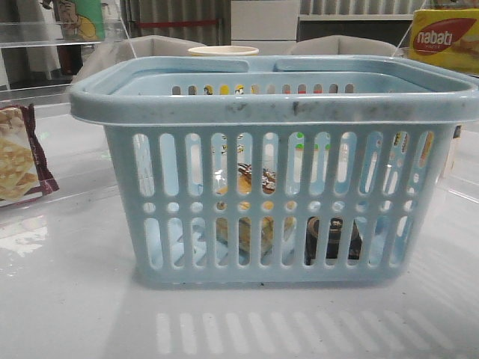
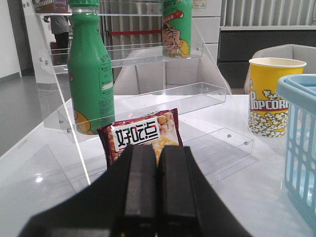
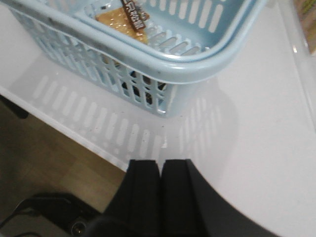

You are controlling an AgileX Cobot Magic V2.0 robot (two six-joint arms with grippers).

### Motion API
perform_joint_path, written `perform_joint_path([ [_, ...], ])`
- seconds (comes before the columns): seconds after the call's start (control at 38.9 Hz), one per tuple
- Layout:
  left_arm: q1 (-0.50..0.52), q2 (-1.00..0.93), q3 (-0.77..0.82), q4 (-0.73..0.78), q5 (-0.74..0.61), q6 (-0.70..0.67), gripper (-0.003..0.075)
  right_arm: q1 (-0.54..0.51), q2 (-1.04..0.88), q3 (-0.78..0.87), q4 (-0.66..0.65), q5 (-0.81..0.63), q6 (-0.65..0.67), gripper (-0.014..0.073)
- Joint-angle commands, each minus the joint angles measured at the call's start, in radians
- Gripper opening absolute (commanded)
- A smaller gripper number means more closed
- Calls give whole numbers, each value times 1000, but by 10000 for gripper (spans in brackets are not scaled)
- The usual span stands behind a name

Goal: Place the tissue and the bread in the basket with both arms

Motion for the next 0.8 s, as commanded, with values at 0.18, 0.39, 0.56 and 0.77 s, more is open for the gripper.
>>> perform_joint_path([
  [0.18, 1, -18, -2, -7, -92, -12, 91, -206, -254, 242, -43, -421, -5, 57],
  [0.39, 1, -18, -2, -7, -92, -12, 91, -336, -461, 531, -43, -732, 12, 57],
  [0.56, 1, -18, -2, -7, -92, -12, 91, -395, -563, 672, -43, -864, 16, 57],
  [0.77, 1, -16, -2, -7, -88, -12, 91, -395, -577, 709, -43, -917, 16, 57],
])
